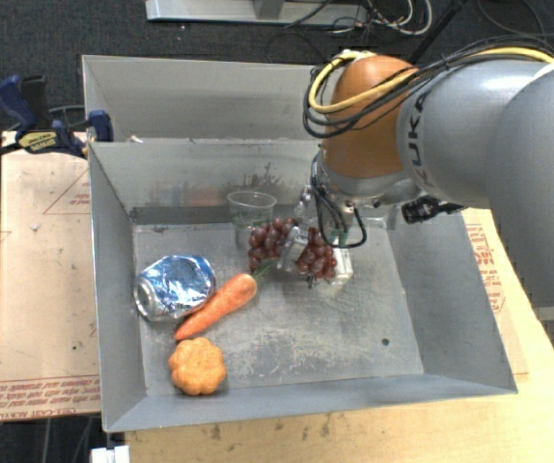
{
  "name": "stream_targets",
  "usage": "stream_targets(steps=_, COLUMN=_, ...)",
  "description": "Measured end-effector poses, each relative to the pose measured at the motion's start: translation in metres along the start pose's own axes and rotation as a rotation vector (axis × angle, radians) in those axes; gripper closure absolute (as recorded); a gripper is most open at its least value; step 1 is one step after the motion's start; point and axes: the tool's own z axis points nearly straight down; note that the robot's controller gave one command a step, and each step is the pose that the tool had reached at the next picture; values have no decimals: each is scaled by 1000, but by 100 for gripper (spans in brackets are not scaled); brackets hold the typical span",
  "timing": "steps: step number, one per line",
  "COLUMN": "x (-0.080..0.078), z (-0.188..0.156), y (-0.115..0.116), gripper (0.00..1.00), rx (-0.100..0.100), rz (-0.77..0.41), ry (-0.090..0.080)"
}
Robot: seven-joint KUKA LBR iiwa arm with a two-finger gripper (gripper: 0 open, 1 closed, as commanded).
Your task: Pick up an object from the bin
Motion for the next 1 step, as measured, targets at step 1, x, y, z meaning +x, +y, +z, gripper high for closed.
stream_targets(steps=1, x=0, z=-3, y=0, gripper=100, rx=0, rz=0, ry=0)
